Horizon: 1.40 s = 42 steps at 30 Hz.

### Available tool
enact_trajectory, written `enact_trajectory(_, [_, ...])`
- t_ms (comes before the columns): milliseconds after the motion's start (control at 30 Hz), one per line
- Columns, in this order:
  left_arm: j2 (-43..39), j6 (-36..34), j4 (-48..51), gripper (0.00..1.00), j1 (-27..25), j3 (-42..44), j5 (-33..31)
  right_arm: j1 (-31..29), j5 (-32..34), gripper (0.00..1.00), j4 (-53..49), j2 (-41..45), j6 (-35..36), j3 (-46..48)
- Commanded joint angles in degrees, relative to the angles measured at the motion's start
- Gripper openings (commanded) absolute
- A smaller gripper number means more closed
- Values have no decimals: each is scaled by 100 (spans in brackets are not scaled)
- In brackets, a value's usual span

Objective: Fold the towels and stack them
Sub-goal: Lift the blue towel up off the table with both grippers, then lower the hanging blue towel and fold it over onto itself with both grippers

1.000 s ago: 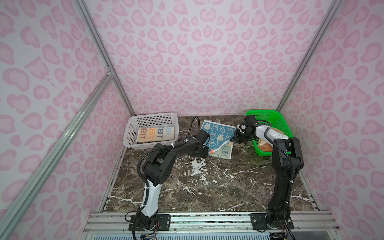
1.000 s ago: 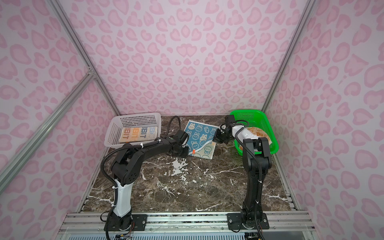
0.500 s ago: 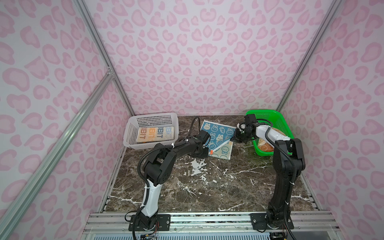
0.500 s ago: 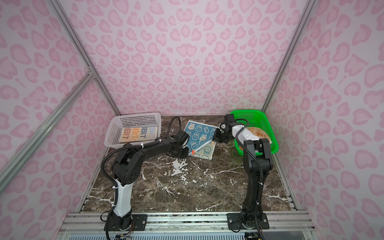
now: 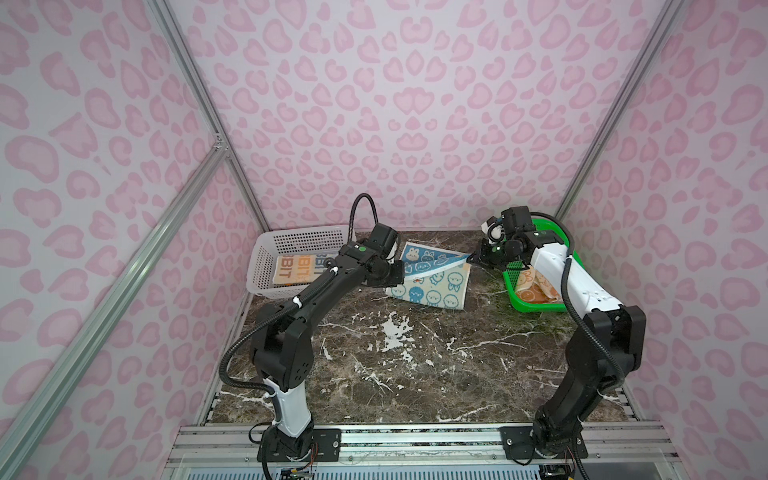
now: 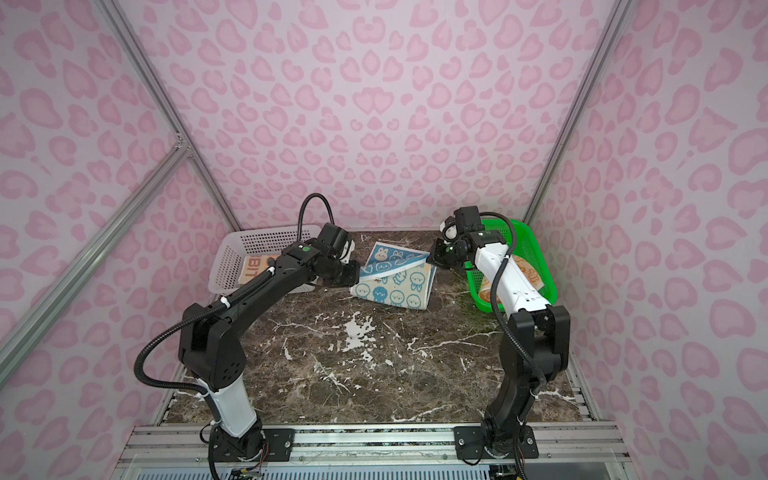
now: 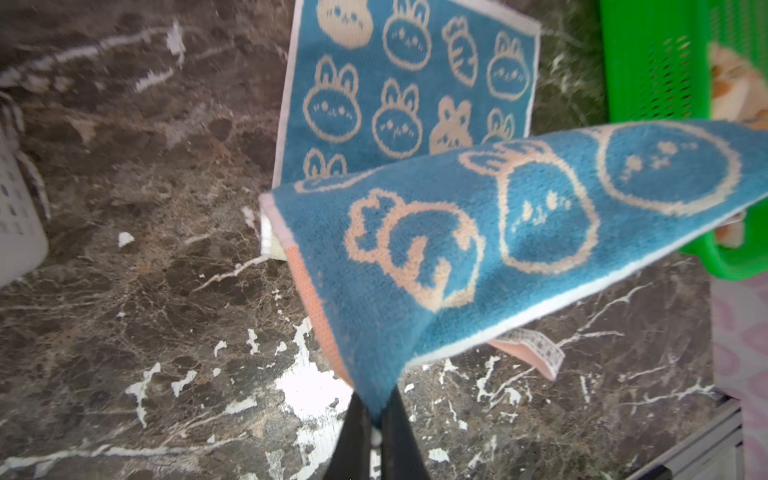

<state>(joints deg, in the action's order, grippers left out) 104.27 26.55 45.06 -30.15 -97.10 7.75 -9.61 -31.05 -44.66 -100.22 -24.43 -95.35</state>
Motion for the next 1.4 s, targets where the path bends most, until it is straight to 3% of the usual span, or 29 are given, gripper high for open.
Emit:
enact_trajectory(0, [-228, 41, 390, 3, 120, -709, -10, -3, 40, 0, -361, 192, 78, -541])
enact_trajectory(133, [-568, 92, 532, 3, 194, -1620, -271, -129, 24, 0, -864, 448, 226, -1639])
enact_trajectory(267, [-1070, 15, 525, 3, 194, -2013, -475, -405, 181, 0, -1250, 784, 478, -2390])
enact_trajectory(533, [-2705, 158, 668, 2, 71, -1619, -387, -805, -236, 0, -677, 2326, 589, -2052])
enact_trajectory(733, [-3260, 432, 1052, 2, 86, -1598, -498, -563, -736, 0, -374, 2728, 84, -1980])
enact_trajectory(833, [-3004, 483, 1114, 2, 215, -1391, -562, -265, -916, 0, -246, 2522, -304, -1741])
enact_trajectory(1033, [-1910, 436, 388, 3, 778, -599, -112, 300, -431, 0, -527, 1576, -315, -834])
enact_trajectory(1200, [-447, 286, -97, 3, 1109, -865, 219, 362, -166, 0, -108, 651, -257, -454])
enact_trajectory(1367, [986, 161, -163, 2, 1278, -1790, 352, 362, -203, 0, 210, -295, -241, -673])
